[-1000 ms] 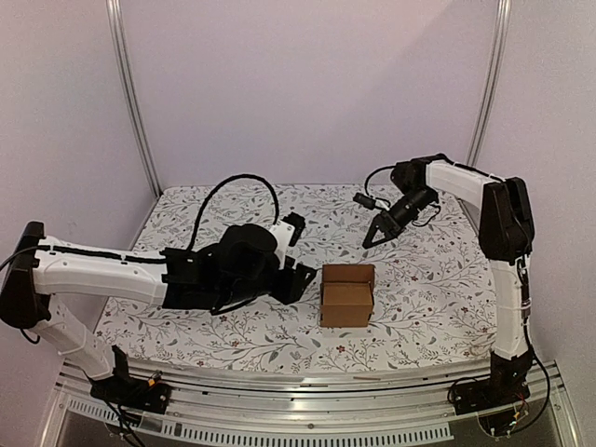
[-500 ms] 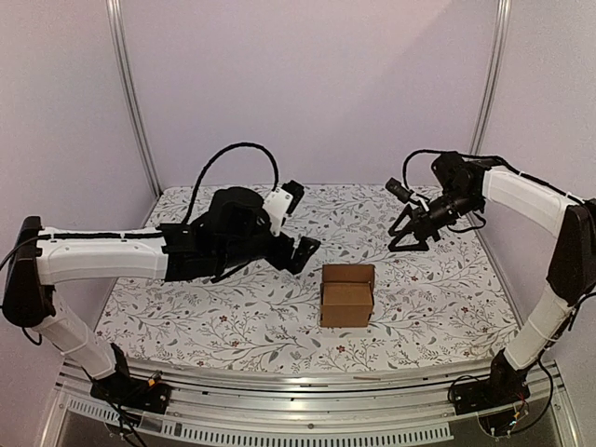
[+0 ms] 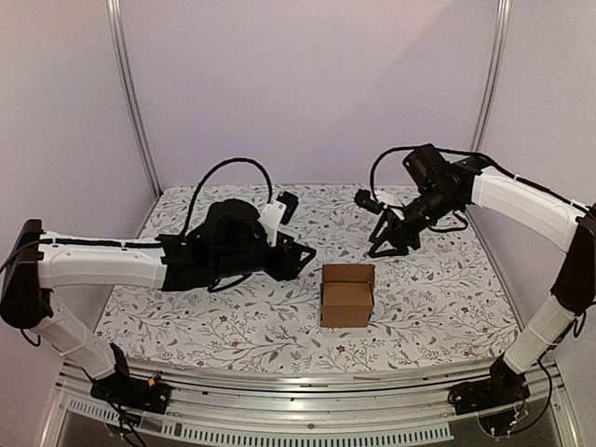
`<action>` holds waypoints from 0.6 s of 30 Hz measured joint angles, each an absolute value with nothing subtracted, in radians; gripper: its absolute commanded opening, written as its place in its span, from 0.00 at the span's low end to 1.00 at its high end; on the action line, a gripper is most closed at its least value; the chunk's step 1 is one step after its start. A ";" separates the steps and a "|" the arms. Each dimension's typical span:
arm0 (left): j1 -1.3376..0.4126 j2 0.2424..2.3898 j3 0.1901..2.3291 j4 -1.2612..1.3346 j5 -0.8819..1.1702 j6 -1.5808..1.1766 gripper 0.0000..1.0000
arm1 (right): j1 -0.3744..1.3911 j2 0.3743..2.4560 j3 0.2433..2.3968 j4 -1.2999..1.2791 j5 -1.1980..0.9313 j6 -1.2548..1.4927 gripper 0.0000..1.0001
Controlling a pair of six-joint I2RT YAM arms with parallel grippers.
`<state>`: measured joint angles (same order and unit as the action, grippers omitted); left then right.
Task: Fold the paper box
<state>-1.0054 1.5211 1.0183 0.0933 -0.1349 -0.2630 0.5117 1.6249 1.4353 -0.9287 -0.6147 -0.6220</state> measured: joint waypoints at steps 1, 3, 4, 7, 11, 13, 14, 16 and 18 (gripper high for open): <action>-1.005 1.495 0.976 0.104 -0.142 -0.290 0.62 | 0.537 1.611 1.435 -0.923 -0.583 -0.627 0.45; -1.005 1.459 0.916 0.118 -0.148 -0.339 0.60 | 0.580 1.597 1.437 -0.915 -0.530 -0.633 0.44; -1.006 1.445 0.888 0.130 -0.149 -0.366 0.59 | 0.598 1.596 1.439 -0.913 -0.505 -0.637 0.44; -1.013 1.431 0.825 0.159 -0.149 -0.438 0.57 | 0.641 1.597 1.440 -0.908 -0.432 -0.648 0.44; -1.047 1.437 0.746 0.211 -0.168 -0.513 0.55 | 0.682 1.606 1.449 -0.910 -0.353 -0.670 0.43; -1.077 1.450 0.711 0.249 -0.178 -0.539 0.55 | 0.698 1.611 1.452 -0.911 -0.325 -0.679 0.42; -1.095 1.462 0.693 0.275 -0.183 -0.554 0.55 | 0.705 1.612 1.452 -0.911 -0.315 -0.682 0.42; -1.122 1.496 0.662 0.329 -0.189 -0.583 0.55 | 0.718 1.616 1.456 -0.912 -0.295 -0.687 0.42; -1.134 1.534 0.646 0.379 -0.189 -0.607 0.55 | 0.722 1.625 1.468 -0.916 -0.284 -0.690 0.40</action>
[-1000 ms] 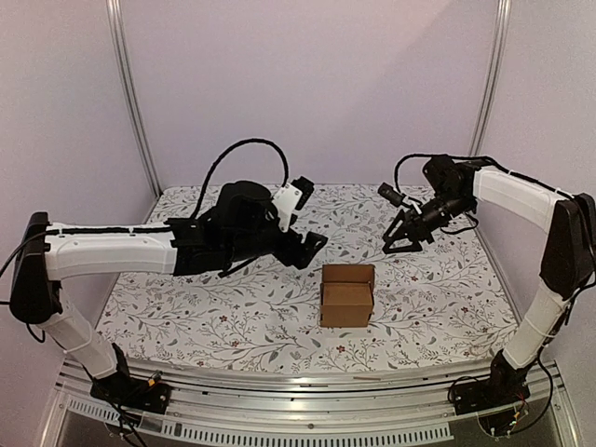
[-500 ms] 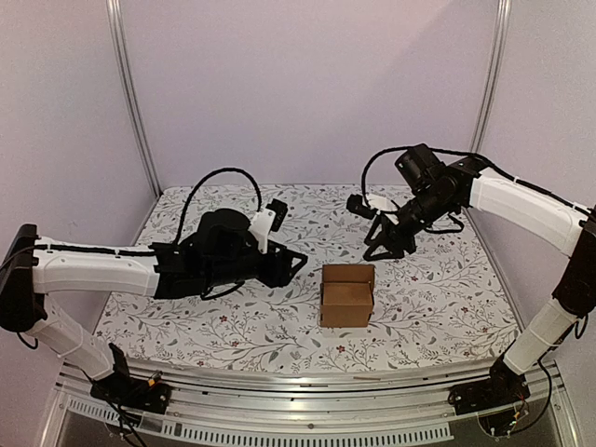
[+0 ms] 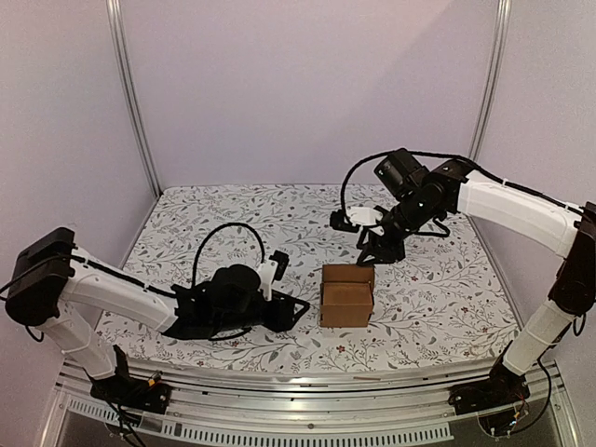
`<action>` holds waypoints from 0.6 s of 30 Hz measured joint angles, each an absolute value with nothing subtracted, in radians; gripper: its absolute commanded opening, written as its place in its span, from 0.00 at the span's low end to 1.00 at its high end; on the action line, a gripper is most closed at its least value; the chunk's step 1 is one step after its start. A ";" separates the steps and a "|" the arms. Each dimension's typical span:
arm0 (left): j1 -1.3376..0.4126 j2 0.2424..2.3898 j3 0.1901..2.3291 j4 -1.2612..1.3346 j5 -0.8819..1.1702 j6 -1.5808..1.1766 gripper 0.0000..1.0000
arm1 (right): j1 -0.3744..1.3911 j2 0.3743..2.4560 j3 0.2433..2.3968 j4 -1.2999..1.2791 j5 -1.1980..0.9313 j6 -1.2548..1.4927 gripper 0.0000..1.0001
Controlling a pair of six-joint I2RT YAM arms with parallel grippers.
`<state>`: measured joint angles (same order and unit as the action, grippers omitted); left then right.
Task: Fold the paper box
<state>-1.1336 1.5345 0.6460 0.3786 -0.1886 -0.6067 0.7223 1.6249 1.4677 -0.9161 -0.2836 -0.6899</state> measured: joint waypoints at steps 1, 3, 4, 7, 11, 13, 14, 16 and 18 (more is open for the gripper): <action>-1.135 1.559 0.640 0.413 -0.186 -0.618 0.55 | 0.726 1.631 1.475 -0.916 -0.279 -0.691 0.40; -1.136 1.604 0.622 0.495 -0.173 -0.642 0.55 | 0.730 1.644 1.491 -0.919 -0.270 -0.694 0.39; -1.136 1.631 0.607 0.554 -0.163 -0.656 0.55 | 0.733 1.653 1.500 -0.921 -0.266 -0.695 0.38; -1.137 1.712 0.563 0.699 -0.136 -0.694 0.54 | 0.745 1.671 1.515 -0.926 -0.258 -0.698 0.37; -1.139 1.796 0.548 0.814 -0.108 -0.732 0.54 | 0.777 1.685 1.516 -0.941 -0.244 -0.705 0.31; -1.139 1.819 0.548 0.854 -0.096 -0.741 0.54 | 0.787 1.690 1.516 -0.947 -0.240 -0.712 0.24; -1.140 1.832 0.550 0.876 -0.089 -0.748 0.54 | 0.792 1.691 1.516 -0.950 -0.239 -0.714 0.22; -1.141 1.852 0.555 0.900 -0.080 -0.755 0.54 | 0.796 1.691 1.516 -0.959 -0.237 -0.718 0.19; -1.142 1.870 0.563 0.921 -0.071 -0.761 0.54 | 0.798 1.691 1.516 -0.964 -0.235 -0.720 0.17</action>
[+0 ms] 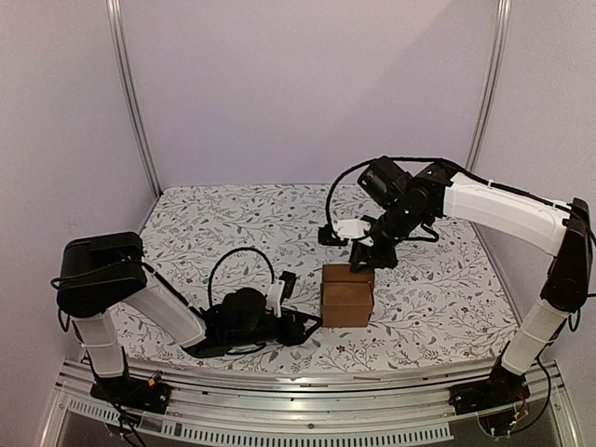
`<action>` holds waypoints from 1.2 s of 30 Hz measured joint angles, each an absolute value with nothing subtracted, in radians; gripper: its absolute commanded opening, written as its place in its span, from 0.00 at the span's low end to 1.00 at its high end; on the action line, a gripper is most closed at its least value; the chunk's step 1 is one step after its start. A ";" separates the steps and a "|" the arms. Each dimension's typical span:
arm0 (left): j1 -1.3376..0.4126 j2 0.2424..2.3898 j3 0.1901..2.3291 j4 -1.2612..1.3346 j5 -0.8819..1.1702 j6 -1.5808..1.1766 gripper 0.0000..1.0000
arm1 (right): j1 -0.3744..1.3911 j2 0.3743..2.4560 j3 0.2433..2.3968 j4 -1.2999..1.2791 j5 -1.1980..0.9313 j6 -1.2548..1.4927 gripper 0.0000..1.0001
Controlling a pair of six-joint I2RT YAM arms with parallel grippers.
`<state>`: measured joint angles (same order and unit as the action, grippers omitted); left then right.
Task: Fold the paper box
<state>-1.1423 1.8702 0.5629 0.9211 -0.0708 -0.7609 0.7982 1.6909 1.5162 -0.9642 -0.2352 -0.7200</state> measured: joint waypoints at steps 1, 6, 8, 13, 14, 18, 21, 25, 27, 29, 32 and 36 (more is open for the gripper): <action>-1.143 1.878 0.568 0.928 -0.067 -0.763 0.54 | 0.799 1.691 1.516 -0.967 -0.233 -0.719 0.15; -1.143 1.904 0.593 0.950 -0.055 -0.769 0.53 | 0.800 1.691 1.516 -0.971 -0.226 -0.720 0.10; -1.143 1.910 0.603 0.953 -0.052 -0.769 0.53 | 0.803 1.691 1.516 -0.972 -0.221 -0.720 0.10; -1.143 1.917 0.617 0.957 -0.047 -0.769 0.53 | 0.820 1.691 1.515 -0.972 -0.215 -0.720 0.08; -1.143 1.917 0.619 0.958 -0.045 -0.769 0.52 | 0.824 1.691 1.515 -0.971 -0.213 -0.720 0.08; -1.143 1.922 0.628 0.962 -0.039 -0.770 0.50 | 0.838 1.691 1.499 -0.968 -0.199 -0.722 0.05; -1.143 1.935 0.636 0.968 -0.035 -0.772 0.47 | 0.848 1.691 1.478 -0.957 -0.180 -0.724 0.04; -1.143 1.957 0.641 0.989 -0.028 -0.776 0.44 | 0.858 1.688 1.450 -0.921 -0.142 -0.728 0.03; -1.143 1.969 0.642 0.999 -0.025 -0.779 0.43 | 0.859 1.685 1.438 -0.904 -0.126 -0.728 0.03; -1.142 1.982 0.646 1.010 -0.021 -0.780 0.42 | 0.859 1.681 1.425 -0.884 -0.107 -0.728 0.02; -1.138 1.996 0.655 1.019 -0.009 -0.781 0.41 | 0.859 1.675 1.412 -0.860 -0.083 -0.728 0.02; -1.134 2.010 0.665 1.032 0.004 -0.788 0.40 | 0.874 1.663 1.386 -0.820 -0.047 -0.742 0.02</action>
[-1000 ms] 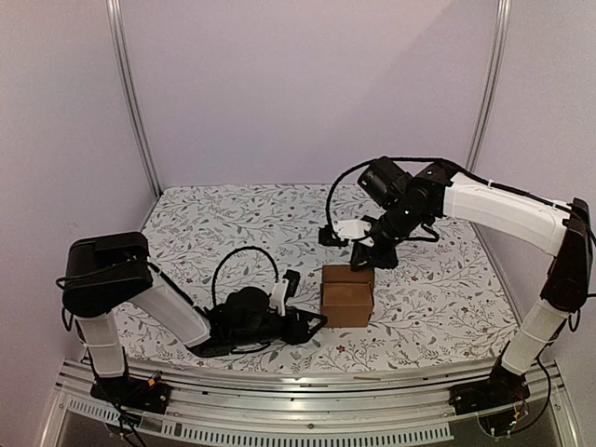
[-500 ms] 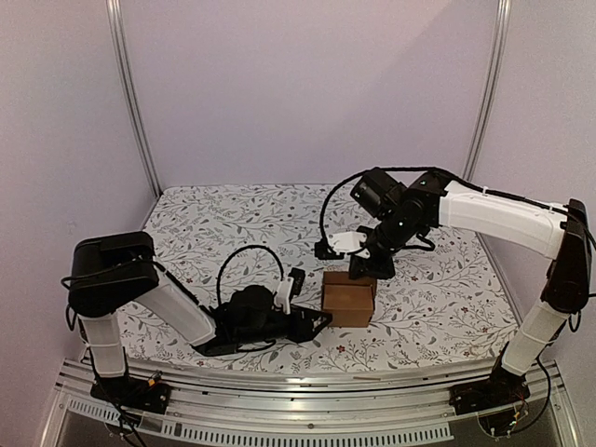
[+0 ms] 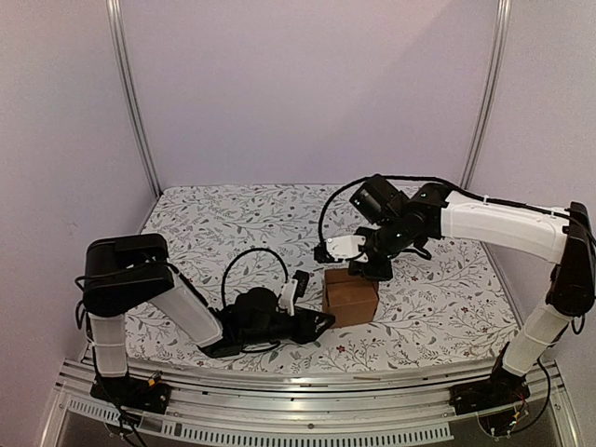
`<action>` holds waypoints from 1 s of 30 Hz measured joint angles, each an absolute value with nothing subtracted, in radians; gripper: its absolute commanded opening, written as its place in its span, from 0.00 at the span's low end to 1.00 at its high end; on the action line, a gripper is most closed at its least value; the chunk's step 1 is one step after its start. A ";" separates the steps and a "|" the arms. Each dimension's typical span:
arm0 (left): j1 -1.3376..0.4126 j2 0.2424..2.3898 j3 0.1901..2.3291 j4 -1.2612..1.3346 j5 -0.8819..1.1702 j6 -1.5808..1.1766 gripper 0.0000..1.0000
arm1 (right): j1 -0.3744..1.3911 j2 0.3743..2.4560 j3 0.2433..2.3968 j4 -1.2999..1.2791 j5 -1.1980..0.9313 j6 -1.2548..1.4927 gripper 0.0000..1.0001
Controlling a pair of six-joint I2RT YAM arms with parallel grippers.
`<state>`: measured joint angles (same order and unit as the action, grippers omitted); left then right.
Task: Fold the paper box
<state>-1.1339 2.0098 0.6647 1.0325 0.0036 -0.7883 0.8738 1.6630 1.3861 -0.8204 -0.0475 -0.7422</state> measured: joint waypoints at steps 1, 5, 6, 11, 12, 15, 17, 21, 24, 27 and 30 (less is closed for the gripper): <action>-1.133 2.012 0.665 1.036 0.007 -0.790 0.39 | 0.881 1.656 1.375 -0.808 -0.033 -0.746 0.02; -1.128 2.018 0.665 1.046 0.019 -0.795 0.38 | 0.912 1.617 1.314 -0.751 0.025 -0.766 0.01; -1.127 2.021 0.665 1.052 0.021 -0.797 0.37 | 0.918 1.609 1.303 -0.742 0.037 -0.769 0.01; -1.119 2.035 0.665 1.081 0.038 -0.805 0.36 | 0.924 1.598 1.287 -0.720 0.064 -0.785 0.01; -1.117 2.037 0.665 1.085 0.042 -0.807 0.36 | 0.924 1.598 1.287 -0.719 0.067 -0.789 0.01; -1.111 2.029 0.651 1.094 0.053 -0.810 0.36 | 0.927 1.598 1.291 -0.724 0.069 -0.794 0.01; -1.104 1.990 0.617 1.086 0.061 -0.806 0.36 | 0.929 1.599 1.303 -0.739 0.068 -0.797 0.01; -1.082 1.827 0.563 0.964 0.045 -0.761 0.36 | 0.933 1.614 1.333 -0.776 0.059 -0.805 0.01; -1.066 1.683 0.572 0.819 0.003 -0.698 0.37 | 0.933 1.633 1.356 -0.794 0.047 -0.809 0.01; -1.053 1.617 0.617 0.700 -0.032 -0.631 0.36 | 0.930 1.644 1.373 -0.807 0.041 -0.810 0.01; -1.041 1.615 0.674 0.591 -0.039 -0.572 0.34 | 0.927 1.649 1.382 -0.819 0.038 -0.811 0.01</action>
